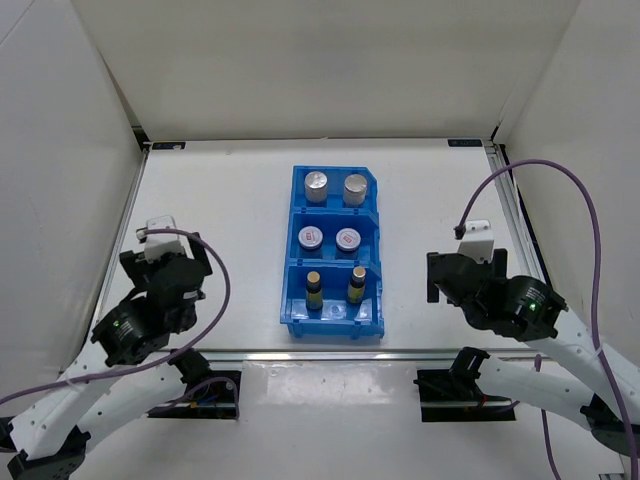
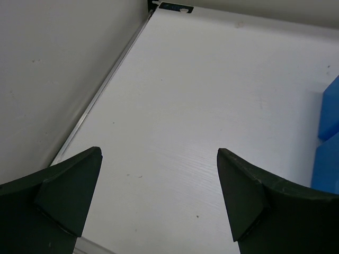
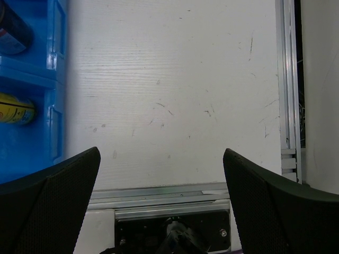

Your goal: Organize the condiment bottles

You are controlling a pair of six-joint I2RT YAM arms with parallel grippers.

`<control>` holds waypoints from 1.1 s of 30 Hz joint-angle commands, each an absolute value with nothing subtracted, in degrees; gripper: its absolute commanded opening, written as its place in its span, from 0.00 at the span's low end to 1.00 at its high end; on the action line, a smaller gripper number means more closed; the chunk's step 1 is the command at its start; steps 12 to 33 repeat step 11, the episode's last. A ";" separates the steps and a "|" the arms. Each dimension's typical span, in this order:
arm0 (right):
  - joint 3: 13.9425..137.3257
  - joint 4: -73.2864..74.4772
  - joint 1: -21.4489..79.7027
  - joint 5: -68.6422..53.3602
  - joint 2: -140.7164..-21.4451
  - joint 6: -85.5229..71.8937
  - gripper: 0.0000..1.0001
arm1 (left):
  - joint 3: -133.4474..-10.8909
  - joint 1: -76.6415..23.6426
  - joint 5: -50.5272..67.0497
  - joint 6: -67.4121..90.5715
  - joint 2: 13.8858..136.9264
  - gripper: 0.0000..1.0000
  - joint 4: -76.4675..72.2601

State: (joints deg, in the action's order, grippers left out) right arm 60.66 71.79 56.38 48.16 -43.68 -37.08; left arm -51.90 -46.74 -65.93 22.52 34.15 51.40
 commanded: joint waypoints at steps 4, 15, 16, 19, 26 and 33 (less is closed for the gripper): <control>60.47 70.31 56.69 48.87 -41.04 -36.91 1.00 | -51.68 -46.93 -66.10 22.59 35.85 1.00 47.81; 60.47 70.31 56.69 48.87 -42.36 -36.91 1.00 | -52.21 -46.93 -65.48 23.20 39.90 1.00 47.81; 60.47 70.31 56.69 48.87 -42.36 -36.91 1.00 | -52.21 -46.93 -65.48 23.20 39.90 1.00 47.81; 60.47 70.31 56.69 48.87 -42.36 -36.91 1.00 | -52.21 -46.93 -65.48 23.20 39.90 1.00 47.81; 60.47 70.31 56.69 48.87 -42.36 -36.91 1.00 | -52.21 -46.93 -65.48 23.20 39.90 1.00 47.81; 60.47 70.31 56.69 48.87 -42.36 -36.91 1.00 | -52.21 -46.93 -65.48 23.20 39.90 1.00 47.81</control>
